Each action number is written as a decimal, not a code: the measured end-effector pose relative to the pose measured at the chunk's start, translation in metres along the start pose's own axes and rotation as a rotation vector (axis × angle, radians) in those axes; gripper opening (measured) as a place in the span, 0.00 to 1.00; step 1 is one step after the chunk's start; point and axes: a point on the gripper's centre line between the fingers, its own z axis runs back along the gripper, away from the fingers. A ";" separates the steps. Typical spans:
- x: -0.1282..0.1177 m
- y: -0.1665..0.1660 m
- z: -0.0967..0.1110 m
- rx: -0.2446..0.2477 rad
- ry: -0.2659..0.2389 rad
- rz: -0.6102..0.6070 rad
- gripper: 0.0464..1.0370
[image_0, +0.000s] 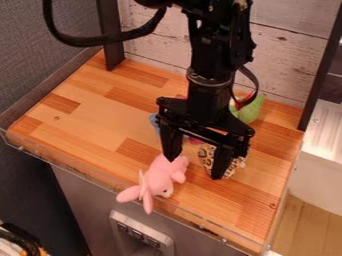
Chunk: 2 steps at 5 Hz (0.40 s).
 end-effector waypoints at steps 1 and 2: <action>0.020 -0.004 -0.005 0.008 0.013 -0.124 0.96; 0.055 -0.015 -0.004 0.015 0.014 -0.320 0.96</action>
